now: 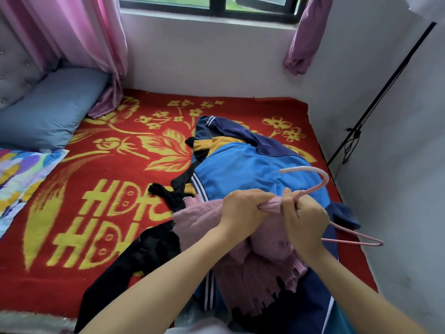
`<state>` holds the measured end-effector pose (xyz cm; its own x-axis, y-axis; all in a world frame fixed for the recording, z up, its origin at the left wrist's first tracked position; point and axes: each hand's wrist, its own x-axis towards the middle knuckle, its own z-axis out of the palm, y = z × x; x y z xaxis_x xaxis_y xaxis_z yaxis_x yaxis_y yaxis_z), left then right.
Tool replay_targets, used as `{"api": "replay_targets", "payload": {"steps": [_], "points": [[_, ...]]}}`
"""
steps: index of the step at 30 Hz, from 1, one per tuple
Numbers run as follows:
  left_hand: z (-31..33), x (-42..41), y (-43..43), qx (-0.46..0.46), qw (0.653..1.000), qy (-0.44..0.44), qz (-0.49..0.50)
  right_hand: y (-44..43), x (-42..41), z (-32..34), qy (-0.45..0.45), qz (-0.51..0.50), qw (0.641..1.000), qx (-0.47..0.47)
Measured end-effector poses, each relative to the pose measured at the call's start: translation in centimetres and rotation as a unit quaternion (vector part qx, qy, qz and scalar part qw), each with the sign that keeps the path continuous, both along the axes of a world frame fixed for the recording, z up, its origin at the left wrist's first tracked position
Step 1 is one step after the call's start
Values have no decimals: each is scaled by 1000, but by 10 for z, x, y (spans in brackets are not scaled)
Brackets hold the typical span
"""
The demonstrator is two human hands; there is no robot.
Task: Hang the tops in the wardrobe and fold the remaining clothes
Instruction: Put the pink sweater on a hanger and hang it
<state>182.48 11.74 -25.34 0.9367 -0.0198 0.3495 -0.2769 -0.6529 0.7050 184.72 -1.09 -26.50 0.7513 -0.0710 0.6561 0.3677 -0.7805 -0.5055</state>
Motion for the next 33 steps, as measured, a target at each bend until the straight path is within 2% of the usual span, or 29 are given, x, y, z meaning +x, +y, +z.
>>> {"api": "replay_targets", "payload": {"steps": [3,5,7,9,12,15,16,18,20,21,23,27,30,33], "points": [[4,9,-12,84,995,-5,-59,-9,0,-8,109,-20,990,92],[6,14,-17,173,982,8,-77,-19,1,-14,161,-42,976,143],[3,12,-14,279,958,-18,-60,-29,3,-18,195,-56,961,187],[-3,3,2,326,944,-49,1,-39,8,-17,210,-73,942,252],[-21,-12,40,305,942,-65,125,-60,21,-12,212,-104,919,314],[-43,-18,78,270,941,-31,201,-74,31,-6,204,-110,911,340],[-50,-17,86,208,956,-14,207,-75,33,-5,204,-105,911,341],[-58,-12,94,12,985,39,167,-75,35,-4,210,-93,917,325],[-61,-9,96,-173,978,71,91,-72,35,-6,218,-72,921,315],[-62,-9,97,-218,971,68,68,-71,35,-6,218,-64,922,314],[-61,-10,104,-213,974,68,31,-72,38,-4,212,-56,922,319],[-29,-3,124,-70,996,11,-52,-81,46,7,180,-59,922,338],[12,5,127,-6,994,-23,-105,-86,46,16,170,-57,925,336],[28,12,122,81,988,-8,-132,-85,43,22,171,-57,928,326]]}}
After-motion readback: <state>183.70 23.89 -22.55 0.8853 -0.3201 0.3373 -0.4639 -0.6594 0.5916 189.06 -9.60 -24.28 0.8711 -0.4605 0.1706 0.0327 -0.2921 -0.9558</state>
